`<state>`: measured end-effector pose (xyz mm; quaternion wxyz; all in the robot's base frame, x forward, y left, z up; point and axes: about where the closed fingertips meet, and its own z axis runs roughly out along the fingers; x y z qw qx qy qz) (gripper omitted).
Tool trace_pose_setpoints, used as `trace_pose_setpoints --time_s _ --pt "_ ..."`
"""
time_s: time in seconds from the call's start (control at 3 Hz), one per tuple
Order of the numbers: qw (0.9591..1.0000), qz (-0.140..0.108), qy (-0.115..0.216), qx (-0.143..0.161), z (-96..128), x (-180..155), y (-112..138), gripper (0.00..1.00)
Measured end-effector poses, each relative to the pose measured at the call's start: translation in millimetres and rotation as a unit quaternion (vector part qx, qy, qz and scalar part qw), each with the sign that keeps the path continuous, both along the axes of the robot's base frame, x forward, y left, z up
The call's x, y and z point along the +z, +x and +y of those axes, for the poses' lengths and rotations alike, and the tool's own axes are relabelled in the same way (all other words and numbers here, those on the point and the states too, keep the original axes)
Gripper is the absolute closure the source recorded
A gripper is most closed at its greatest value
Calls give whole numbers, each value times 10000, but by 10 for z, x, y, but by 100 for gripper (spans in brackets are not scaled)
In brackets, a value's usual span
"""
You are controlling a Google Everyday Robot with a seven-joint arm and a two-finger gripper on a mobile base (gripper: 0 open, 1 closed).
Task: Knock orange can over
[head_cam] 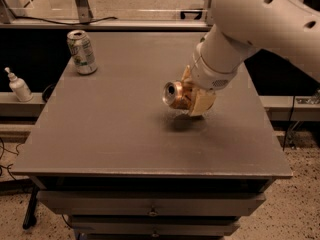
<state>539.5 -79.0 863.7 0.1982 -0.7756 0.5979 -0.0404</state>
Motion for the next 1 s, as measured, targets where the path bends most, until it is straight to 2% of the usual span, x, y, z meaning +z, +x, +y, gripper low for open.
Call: trace_pose_setpoints --time_s 0.33,0.67,1.0 --pt "9976 -2 -576 378 57 -136 -165 100" --pt "9947 109 -777 665 61 -197 -261 87" --pt "9941 315 -605 842 37 -190 -296 64"
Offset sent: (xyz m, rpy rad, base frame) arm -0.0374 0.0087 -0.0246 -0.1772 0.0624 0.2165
